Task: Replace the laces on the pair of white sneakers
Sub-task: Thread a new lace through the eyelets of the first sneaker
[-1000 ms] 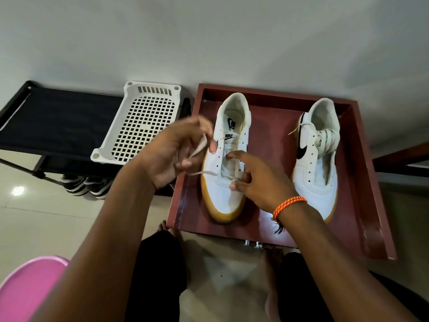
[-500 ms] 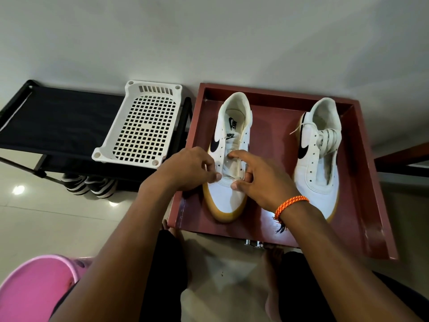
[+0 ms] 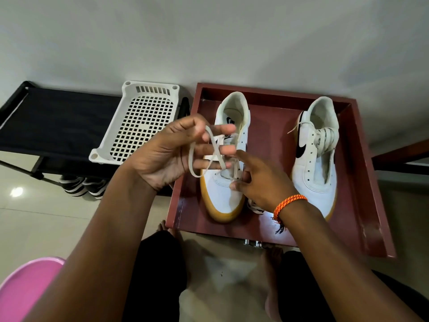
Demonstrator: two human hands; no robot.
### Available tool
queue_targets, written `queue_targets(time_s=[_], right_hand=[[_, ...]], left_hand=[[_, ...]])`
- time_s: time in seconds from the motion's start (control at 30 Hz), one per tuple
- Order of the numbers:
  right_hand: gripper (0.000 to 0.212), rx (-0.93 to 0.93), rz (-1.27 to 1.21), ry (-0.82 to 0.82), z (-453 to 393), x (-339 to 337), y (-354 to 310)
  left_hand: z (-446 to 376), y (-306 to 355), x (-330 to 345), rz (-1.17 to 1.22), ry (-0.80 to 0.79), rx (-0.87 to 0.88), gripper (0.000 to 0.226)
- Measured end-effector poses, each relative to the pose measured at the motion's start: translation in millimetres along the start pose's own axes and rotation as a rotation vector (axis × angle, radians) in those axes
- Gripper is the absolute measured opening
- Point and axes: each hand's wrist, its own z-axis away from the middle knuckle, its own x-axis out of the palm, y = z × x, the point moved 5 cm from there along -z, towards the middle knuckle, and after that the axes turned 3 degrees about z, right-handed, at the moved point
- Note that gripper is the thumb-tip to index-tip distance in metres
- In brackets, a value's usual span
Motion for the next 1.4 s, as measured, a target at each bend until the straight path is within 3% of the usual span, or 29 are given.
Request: queue_targets(time_s=[0.13,0.2,0.27,0.33,0.4,0.5,0.67,0.8,1.07,1.2,1.4], right_hand=[[0.069,0.002,-0.003,-0.029,0,0,0],[0.069,-0.014,0.024,-0.023,0,1,-1],[0.065,-0.007,0.014,-0.001,1,-1,0],[0.055,-0.010,0.022,0.022,2,-3,0],[0.040,-0.032,0.060,0.044,3,-6,-4],[0.022,-0.058,0.105,0.063,4,-8,-13],[0.016,-0.067,0.097,0.078,4,-8,-13],[0.014,-0.050,0.065,0.107,2,-10,-10],[0.014,0.020,-0.127,0.247,-3,-31,9],[0.018,-0.027,-0.135,0.225,-1,-28,5],[0.017,-0.162,0.099,0.096,7,-9,-18]], left_hand=[[7,14,12,0.679,-0.363,0.074,0.014],[5,16,10,0.677,-0.290,0.028,0.019],[-2,5,-7,0.184,0.069,-0.060,0.018],[-3,-11,-35,-0.598,0.411,-0.208,0.026],[-4,-27,-48,-1.211,0.480,-0.392,0.039],[-5,-39,-50,-1.464,0.417,-0.513,0.048],[-11,-38,-32,-1.360,0.270,-0.368,0.022],[-10,-35,-39,-1.224,0.351,-0.262,0.026],[-8,-27,-30,-0.730,0.346,-0.275,0.036],[-9,-28,-23,-0.748,0.306,-0.321,0.035],[-10,-28,-35,-0.906,0.432,-0.287,0.035]])
